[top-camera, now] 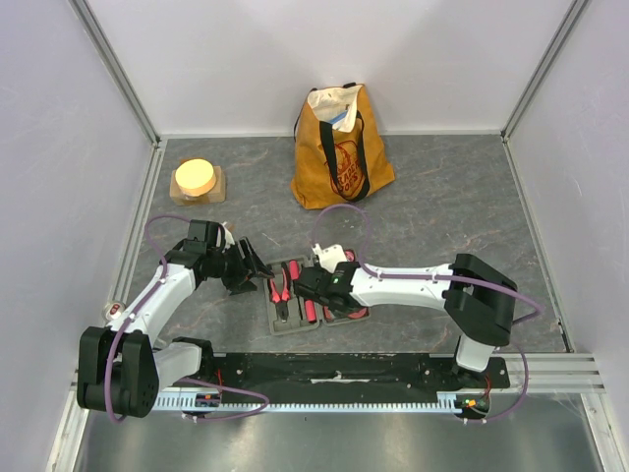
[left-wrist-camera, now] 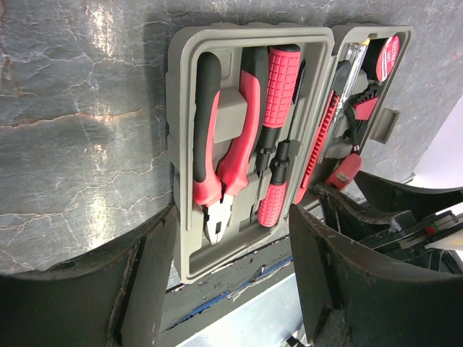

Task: Pack the tool kit

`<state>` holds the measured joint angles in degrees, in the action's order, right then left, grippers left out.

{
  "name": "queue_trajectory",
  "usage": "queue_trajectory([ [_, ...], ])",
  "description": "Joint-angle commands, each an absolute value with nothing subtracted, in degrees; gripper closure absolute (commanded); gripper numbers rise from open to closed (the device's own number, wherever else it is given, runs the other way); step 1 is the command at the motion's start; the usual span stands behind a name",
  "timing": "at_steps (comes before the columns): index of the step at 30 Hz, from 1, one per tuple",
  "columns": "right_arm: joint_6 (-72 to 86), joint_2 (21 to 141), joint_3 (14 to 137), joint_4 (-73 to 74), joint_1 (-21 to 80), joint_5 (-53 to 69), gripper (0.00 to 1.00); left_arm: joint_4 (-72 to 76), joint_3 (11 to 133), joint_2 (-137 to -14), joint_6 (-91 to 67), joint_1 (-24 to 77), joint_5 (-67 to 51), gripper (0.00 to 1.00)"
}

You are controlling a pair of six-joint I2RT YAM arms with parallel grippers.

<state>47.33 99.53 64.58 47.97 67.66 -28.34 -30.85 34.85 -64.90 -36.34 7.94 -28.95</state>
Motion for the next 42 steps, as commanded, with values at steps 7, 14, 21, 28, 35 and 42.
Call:
queue_trajectory([
  [7, 45.8, 100.0, 74.2, 52.9, 69.7, -33.2, 0.26, -29.2, 35.0, -65.0, -34.5, 7.6, -30.0, 0.31],
  [14, 44.6, 102.4, 74.1, 52.6, 69.7, -33.7, 0.33, -29.4, 35.1, -65.2, -34.4, 7.6, -29.7, 0.31],
  [21, 44.7, 104.0, 70.2, 50.4, 69.7, -33.5, 0.4, -29.4, 35.0, -65.2, -34.3, 7.6, -29.8, 0.31],
  [28, 44.9, 105.5, 66.4, 48.3, 69.7, -31.2, 0.48, -29.4, 35.2, -65.3, -34.2, 7.7, -29.9, 0.31],
  [35, 45.1, 105.9, 65.0, 49.4, 69.7, -30.3, 0.59, -29.3, 35.1, -65.4, -34.3, 7.6, -29.9, 0.31],
  [42, 44.4, 107.0, 69.3, 52.8, 71.0, -32.8, 0.46, -29.4, 35.1, -65.4, -34.3, 7.7, -29.8, 0.31],
])
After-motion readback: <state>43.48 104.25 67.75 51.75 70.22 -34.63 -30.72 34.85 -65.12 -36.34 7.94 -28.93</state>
